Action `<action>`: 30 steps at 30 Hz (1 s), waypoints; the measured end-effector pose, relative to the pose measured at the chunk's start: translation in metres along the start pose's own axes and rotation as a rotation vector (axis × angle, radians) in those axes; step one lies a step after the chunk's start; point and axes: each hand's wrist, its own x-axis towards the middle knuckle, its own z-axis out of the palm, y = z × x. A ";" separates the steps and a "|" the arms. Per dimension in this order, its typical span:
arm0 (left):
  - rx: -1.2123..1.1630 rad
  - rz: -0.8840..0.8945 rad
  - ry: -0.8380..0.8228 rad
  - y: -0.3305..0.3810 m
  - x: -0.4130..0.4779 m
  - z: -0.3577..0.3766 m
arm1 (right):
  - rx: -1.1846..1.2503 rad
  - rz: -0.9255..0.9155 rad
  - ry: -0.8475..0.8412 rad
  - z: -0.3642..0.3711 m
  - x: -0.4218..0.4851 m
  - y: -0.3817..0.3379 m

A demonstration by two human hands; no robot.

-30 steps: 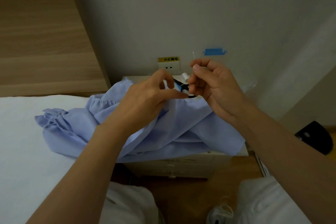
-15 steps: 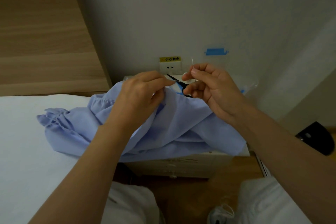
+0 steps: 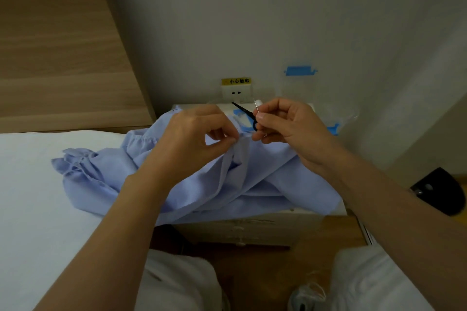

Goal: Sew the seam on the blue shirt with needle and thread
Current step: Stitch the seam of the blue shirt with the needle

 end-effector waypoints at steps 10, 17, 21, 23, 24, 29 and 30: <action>-0.253 -0.118 -0.211 0.009 -0.003 -0.002 | -0.082 -0.040 0.043 0.002 -0.002 0.010; -0.315 -0.275 -0.286 0.007 -0.006 -0.002 | -0.029 -0.086 0.099 -0.002 0.001 0.009; -0.319 -0.450 -0.213 0.002 -0.006 -0.001 | -0.060 -0.147 -0.026 -0.002 -0.003 0.006; -0.398 -0.563 -0.203 0.002 -0.005 0.000 | -0.125 -0.182 -0.116 -0.001 -0.006 0.005; -0.453 -0.622 -0.191 0.003 -0.004 0.000 | -0.152 -0.201 -0.155 0.000 -0.008 0.005; -0.760 -0.839 -0.144 0.007 -0.004 -0.006 | -0.340 -0.297 -0.241 0.003 -0.011 0.010; -0.801 -0.871 -0.150 0.007 -0.004 -0.007 | -0.370 -0.312 -0.238 0.003 -0.011 0.011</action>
